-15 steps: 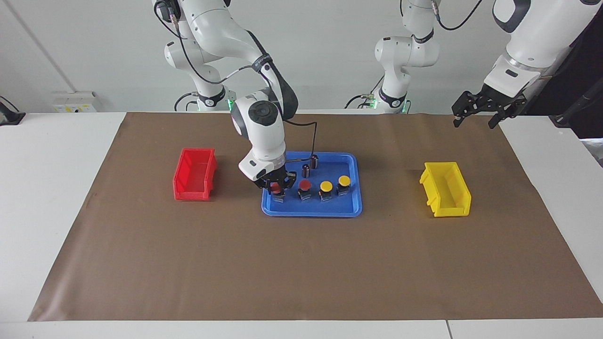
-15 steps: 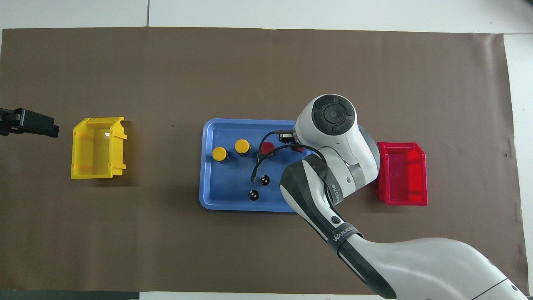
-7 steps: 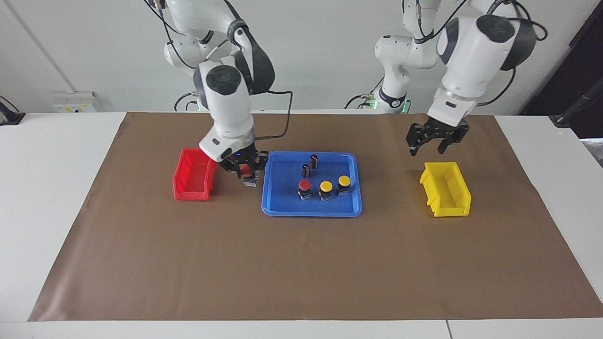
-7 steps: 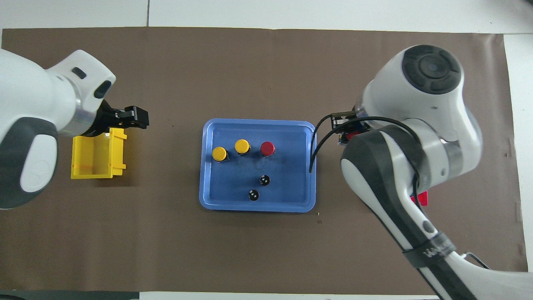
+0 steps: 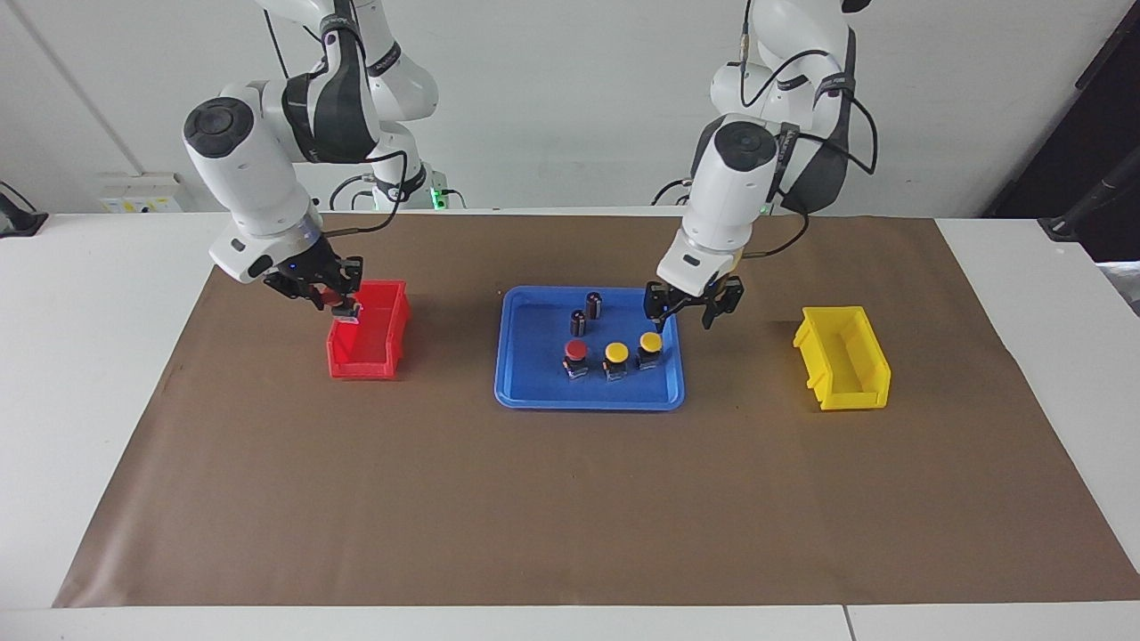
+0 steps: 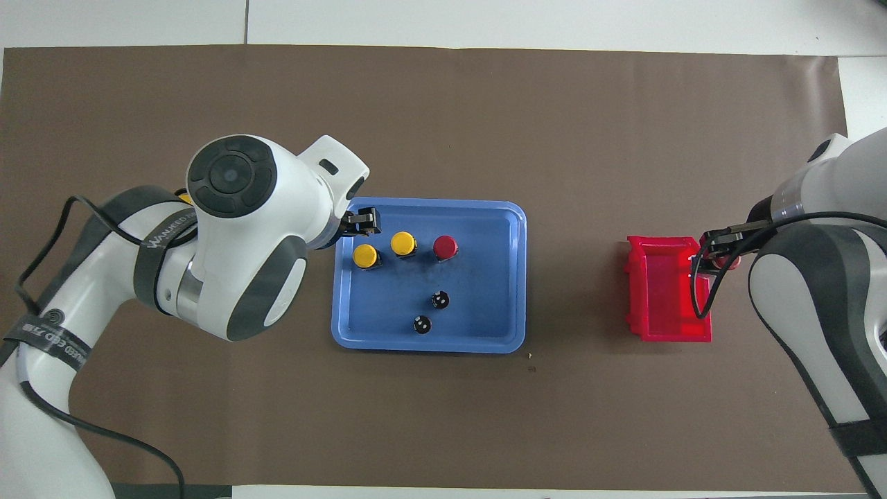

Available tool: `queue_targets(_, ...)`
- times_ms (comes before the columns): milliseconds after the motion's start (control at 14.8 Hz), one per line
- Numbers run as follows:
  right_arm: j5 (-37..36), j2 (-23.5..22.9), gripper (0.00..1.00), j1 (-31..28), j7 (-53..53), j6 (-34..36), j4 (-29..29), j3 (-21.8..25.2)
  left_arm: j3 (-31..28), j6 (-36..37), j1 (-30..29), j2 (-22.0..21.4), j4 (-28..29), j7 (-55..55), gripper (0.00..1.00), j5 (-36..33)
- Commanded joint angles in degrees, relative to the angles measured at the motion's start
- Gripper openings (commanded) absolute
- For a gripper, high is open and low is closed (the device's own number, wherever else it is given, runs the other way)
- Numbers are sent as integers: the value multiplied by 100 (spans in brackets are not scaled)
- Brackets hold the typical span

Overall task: Sort red and yellow buttons by color
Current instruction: 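Grasp the yellow button nearest the left gripper with the left gripper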

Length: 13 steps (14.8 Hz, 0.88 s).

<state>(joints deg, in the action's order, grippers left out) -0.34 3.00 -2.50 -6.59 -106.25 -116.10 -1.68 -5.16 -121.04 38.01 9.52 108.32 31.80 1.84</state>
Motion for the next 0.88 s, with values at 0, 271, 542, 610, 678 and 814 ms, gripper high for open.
queue_targets(0,51,324,17,-111,-107,-456,-614,-96,-99,-630,242,14,496,212,82,88)
queue_targets(271,51,403,16,161,368,-1125,-993,-105,-99,-640,295,23,619,222,82,97)
queue_targets(542,51,701,16,311,641,-1749,-1809,-105,-99,-921,251,-3,804,204,81,97)
queue_targets(610,51,763,16,312,571,-1776,-1941,-96,-99,-956,251,-21,865,213,81,97)
queue_targets(678,51,781,16,277,440,-1768,-1995,-96,-99,-1000,260,-29,892,221,81,97)
queue_targets(814,51,781,17,259,395,-1776,-2118,-96,-99,-1001,277,-47,962,213,80,97)
